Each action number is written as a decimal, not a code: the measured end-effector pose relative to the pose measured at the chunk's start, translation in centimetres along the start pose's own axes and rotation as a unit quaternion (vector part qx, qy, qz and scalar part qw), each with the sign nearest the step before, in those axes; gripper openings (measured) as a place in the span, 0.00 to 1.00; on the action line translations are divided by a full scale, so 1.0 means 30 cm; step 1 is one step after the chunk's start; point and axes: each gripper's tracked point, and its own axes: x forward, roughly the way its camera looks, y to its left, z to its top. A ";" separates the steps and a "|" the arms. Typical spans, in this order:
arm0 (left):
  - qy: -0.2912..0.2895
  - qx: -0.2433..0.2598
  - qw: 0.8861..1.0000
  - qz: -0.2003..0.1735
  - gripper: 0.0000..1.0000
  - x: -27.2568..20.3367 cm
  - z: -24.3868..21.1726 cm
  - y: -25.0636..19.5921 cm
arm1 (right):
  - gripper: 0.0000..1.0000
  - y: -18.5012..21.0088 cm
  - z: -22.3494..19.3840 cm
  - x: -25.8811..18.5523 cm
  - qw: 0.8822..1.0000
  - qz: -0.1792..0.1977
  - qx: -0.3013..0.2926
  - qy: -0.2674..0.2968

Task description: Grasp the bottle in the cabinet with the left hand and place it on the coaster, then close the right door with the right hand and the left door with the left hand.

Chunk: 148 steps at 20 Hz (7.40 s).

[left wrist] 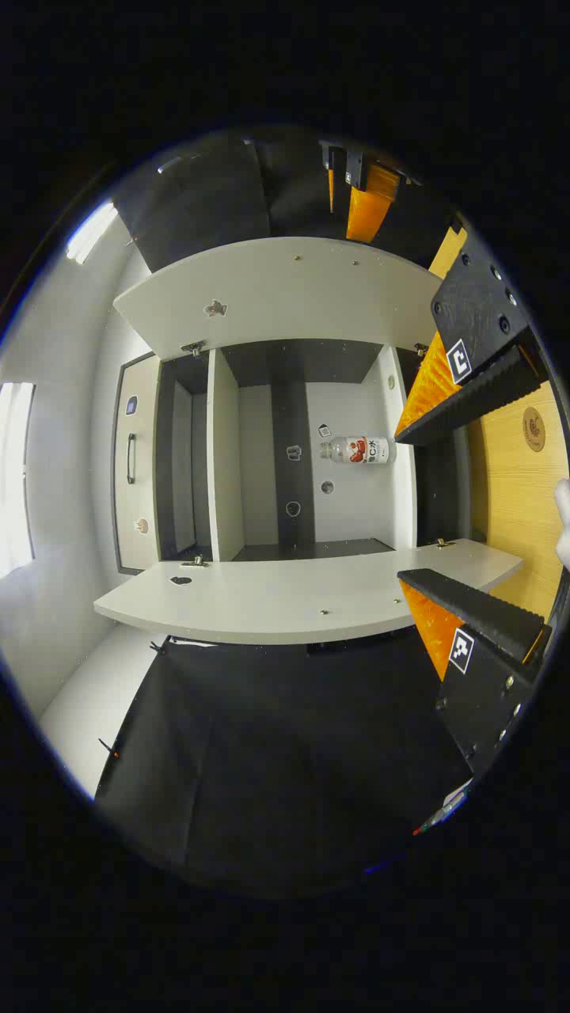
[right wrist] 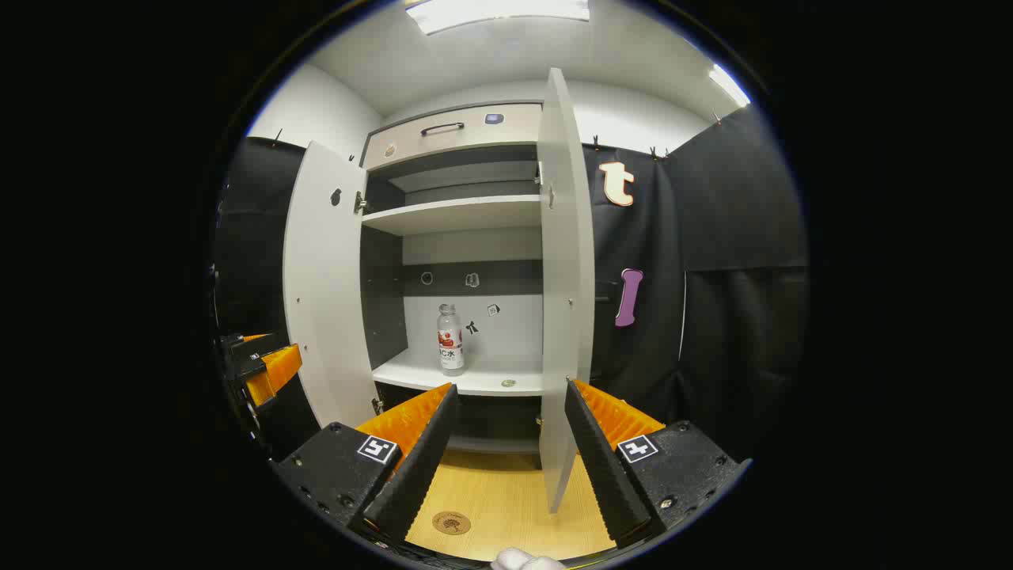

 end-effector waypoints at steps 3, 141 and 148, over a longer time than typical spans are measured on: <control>-0.004 0.000 1.000 -0.002 0.96 0.007 0.011 -0.004 | 0.83 0.001 0.004 0.006 1.000 0.000 0.002 -0.003; 0.017 -0.048 0.992 -0.119 0.97 0.339 -0.526 -0.355 | 0.83 -0.278 -0.316 -0.111 0.991 -0.085 -0.028 0.103; -0.001 -0.043 0.997 -0.064 0.96 0.237 -0.259 -0.129 | 0.83 -0.227 -0.237 -0.105 0.996 -0.053 -0.010 0.065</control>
